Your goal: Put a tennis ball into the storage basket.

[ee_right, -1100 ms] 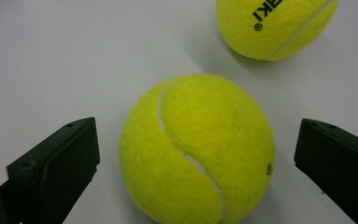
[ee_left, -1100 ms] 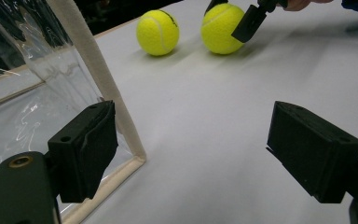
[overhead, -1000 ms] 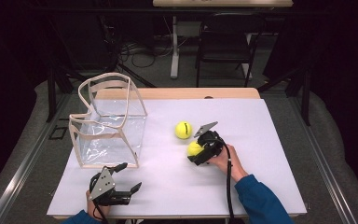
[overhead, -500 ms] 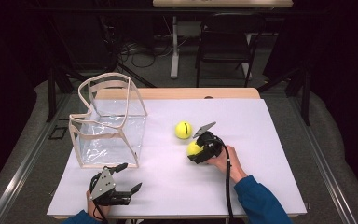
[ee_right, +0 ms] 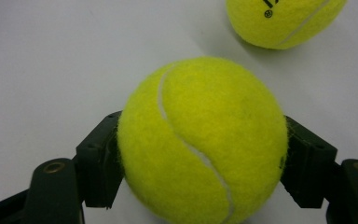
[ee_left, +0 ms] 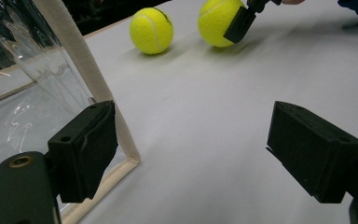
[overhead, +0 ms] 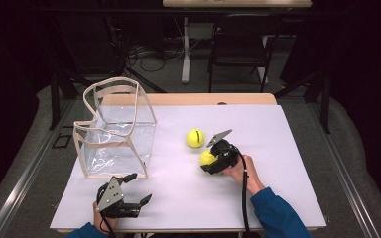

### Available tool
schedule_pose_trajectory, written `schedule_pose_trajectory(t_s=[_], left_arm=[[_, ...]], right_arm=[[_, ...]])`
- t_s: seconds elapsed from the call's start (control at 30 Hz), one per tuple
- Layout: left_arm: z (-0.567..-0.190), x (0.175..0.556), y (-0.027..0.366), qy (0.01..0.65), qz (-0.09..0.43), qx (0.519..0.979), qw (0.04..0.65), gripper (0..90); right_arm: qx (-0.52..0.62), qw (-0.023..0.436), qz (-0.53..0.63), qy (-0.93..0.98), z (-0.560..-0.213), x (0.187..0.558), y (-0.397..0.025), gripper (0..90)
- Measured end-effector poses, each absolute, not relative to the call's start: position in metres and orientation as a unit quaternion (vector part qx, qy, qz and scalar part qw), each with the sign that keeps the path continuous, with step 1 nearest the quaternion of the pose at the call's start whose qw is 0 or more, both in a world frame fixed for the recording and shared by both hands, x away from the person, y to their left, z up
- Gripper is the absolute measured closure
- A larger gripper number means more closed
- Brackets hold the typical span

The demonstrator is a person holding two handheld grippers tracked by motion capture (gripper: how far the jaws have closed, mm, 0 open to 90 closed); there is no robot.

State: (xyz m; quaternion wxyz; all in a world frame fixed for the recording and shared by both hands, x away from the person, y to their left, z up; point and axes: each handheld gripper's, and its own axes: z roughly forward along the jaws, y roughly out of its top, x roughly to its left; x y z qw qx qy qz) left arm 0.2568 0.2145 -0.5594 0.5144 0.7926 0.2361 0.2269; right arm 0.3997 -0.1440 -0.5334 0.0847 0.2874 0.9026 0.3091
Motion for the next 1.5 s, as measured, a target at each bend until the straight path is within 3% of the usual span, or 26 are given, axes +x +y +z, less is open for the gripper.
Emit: schedule_pose_trajectory(t_s=[1.5], left_arm=[[-0.559,0.257,0.212,0.229,0.226,0.792,0.518,16.0]], right_arm=[[0.271,0.117,0.357,0.886,-0.502,0.389,-0.145,26.3]])
